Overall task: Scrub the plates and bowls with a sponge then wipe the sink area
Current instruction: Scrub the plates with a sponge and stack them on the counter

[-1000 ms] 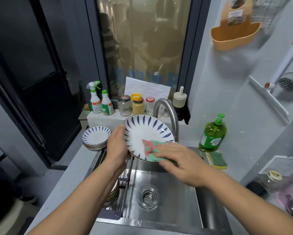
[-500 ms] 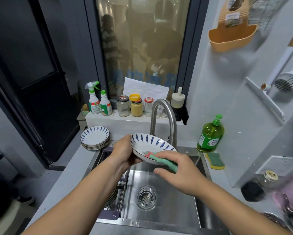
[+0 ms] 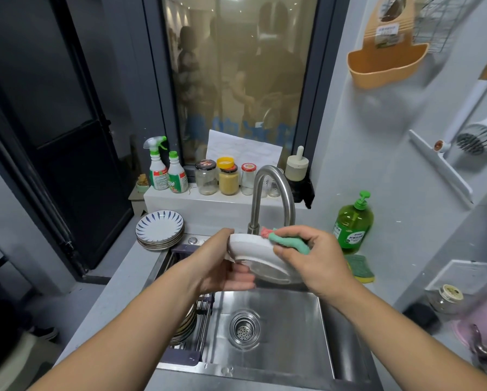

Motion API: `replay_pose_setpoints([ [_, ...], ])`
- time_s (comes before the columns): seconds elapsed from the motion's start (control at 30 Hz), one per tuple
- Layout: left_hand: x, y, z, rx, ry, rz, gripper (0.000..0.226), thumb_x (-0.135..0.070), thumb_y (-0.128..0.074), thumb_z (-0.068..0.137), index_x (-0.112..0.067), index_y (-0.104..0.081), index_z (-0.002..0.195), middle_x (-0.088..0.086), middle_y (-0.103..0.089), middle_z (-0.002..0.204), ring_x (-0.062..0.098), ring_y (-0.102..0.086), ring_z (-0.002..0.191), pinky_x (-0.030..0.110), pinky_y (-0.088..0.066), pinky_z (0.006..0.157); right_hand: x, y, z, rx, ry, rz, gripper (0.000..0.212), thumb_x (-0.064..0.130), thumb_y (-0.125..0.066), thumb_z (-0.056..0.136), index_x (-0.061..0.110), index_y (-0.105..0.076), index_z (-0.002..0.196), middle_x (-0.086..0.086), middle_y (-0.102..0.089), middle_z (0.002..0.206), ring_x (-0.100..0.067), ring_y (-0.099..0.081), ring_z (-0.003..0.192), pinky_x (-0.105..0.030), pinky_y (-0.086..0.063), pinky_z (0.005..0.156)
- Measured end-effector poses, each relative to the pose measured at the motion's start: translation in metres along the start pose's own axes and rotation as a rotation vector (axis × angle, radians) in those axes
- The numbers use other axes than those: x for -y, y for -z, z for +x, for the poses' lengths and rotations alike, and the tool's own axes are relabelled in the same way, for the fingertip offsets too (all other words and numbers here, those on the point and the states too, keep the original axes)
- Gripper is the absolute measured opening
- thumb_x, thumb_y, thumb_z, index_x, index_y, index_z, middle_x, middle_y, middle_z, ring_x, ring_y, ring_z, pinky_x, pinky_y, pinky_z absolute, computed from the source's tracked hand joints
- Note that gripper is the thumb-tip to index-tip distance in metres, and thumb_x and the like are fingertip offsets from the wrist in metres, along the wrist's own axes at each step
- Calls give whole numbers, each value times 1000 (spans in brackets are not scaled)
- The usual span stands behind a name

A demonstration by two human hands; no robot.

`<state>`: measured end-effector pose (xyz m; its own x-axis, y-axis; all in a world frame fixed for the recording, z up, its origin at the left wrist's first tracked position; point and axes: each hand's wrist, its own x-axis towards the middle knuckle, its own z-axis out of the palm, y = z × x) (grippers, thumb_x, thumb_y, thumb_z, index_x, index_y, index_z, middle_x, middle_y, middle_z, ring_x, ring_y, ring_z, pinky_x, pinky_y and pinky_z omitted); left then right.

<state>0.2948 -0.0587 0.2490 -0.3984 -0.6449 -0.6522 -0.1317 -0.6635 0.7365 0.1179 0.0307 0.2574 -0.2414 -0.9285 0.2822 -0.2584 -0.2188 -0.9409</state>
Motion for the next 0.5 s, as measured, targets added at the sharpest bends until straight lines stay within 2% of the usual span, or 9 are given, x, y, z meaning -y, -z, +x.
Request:
replay_pose_setpoints([
  [0.07,6,7,-3,13,-9,219,83,-84,-29,92,-12,-56,125,13,-59,90,27,-69,74,47,-63,77,4,7,2,-11,-41,100,30,-9,-74,81,20,-74,88,15,-77,86,2,-71,83,-10,-51,74],
  [0.13,14,14,-1,-7,-84,476,93,-99,-28,76,-27,-51,131,6,-60,121,27,-66,106,48,-55,98,4,14,6,-39,-113,176,26,-9,-72,83,15,-74,93,10,-78,89,-3,-72,84,-14,-53,74],
  [0.2,22,16,1,-5,-225,547,97,-99,-43,71,-32,-46,141,-7,-53,142,23,-55,131,48,-41,114,-3,18,8,-65,-207,242,23,-5,-71,85,11,-75,101,-2,-78,99,-14,-72,88,-26,-58,79],
  [0.23,27,17,4,2,-309,508,97,-92,-60,69,-29,-48,141,-9,-57,142,19,-58,130,47,-41,115,-6,18,9,-78,-256,284,24,-5,-71,85,8,-74,105,-9,-77,103,-19,-71,89,-32,-58,83],
  [0.3,33,17,9,21,-439,371,80,-59,-87,68,-18,-60,132,-2,-73,124,20,-70,114,44,-53,105,-9,18,11,-113,-332,351,25,-4,-70,86,8,-73,107,-14,-76,105,-24,-69,87,-35,-58,81],
  [0.37,38,17,9,19,-528,251,59,-31,-91,67,-10,-70,117,7,-79,109,28,-75,103,39,-61,90,-9,18,12,-163,-333,354,23,-1,-71,86,14,-74,104,-11,-77,101,-21,-70,83,-31,-58,74],
  [0.43,41,15,6,6,-589,155,50,-21,-91,64,-7,-74,109,11,-80,102,30,-76,96,33,-61,77,-8,20,11,-250,-214,208,25,1,-72,87,23,-75,97,-1,-78,99,-14,-71,85,-27,-56,76],
  [0.5,42,11,4,24,-614,91,49,-18,-90,65,-6,-74,110,14,-79,103,30,-76,94,34,-60,76,-7,18,8,-304,-41,36,31,-1,-72,87,29,-76,93,11,-77,97,-5,-70,93,-20,-54,82],
])
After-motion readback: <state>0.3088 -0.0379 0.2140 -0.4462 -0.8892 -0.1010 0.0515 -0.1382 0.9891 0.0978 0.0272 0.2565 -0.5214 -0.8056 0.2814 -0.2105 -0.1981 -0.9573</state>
